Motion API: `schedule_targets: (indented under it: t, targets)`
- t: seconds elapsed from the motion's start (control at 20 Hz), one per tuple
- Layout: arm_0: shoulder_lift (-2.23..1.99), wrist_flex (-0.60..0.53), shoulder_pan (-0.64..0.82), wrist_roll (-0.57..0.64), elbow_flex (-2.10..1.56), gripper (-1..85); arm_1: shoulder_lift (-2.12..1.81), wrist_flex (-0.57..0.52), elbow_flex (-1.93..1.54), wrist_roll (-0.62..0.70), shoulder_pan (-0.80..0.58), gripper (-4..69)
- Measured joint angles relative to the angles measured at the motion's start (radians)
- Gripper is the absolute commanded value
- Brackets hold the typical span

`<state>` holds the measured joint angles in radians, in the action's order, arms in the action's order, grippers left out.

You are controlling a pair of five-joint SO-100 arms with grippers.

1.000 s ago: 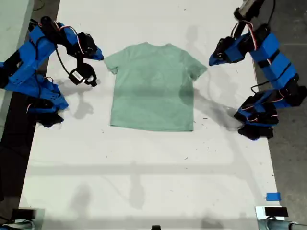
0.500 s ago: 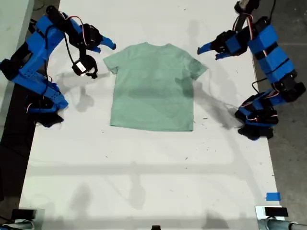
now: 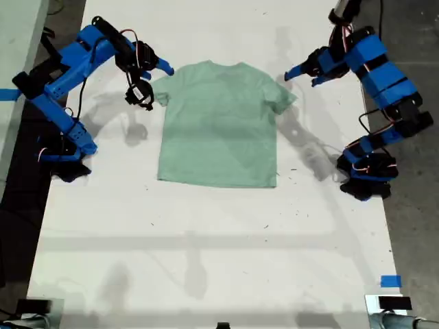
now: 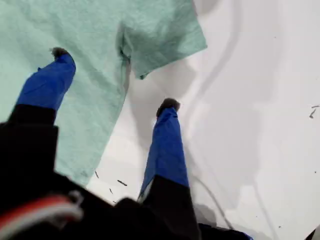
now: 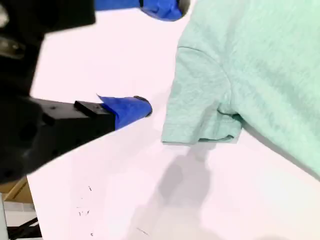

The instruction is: Fold t-shirt

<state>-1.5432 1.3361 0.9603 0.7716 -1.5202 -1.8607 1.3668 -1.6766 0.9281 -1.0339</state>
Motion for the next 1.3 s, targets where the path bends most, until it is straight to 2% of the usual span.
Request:
schedule_targets:
  t: [0.25,0.45,0.55,0.65,0.75,0.8,0.9,1.15,1.3]
  targets:
    - [0.061,-0.046,0.037,0.014,0.0,32.4,0.173,-0.201,-0.089,0.04,-0.035,36.7]
    - [0.061,-0.051,0.06,0.018,0.0,32.2,0.368,-0.302,-0.074,0.057,-0.04,29.8]
    - [0.061,-0.051,0.061,0.018,0.0,32.2,0.477,-0.314,-0.028,0.058,-0.04,23.9]
    - [0.061,-0.051,0.061,0.018,0.0,32.1,0.581,-0.313,0.052,0.064,-0.04,6.6]
    - [0.061,-0.051,0.061,0.023,0.0,32.0,0.653,-0.314,0.149,0.064,-0.04,-1.5]
    - [0.061,-0.051,0.061,0.026,0.0,31.9,0.667,-0.314,0.178,0.074,-0.034,-1.9]
    - [0.061,-0.051,0.061,0.028,-0.003,31.9,0.672,-0.233,0.235,0.078,-0.032,-1.7]
    - [0.061,-0.051,0.063,0.035,-0.011,31.8,0.672,0.067,0.551,0.078,-0.006,-1.7]
    - [0.061,-0.051,0.063,0.035,-0.02,31.7,0.672,0.144,0.704,0.044,0.063,-1.7]
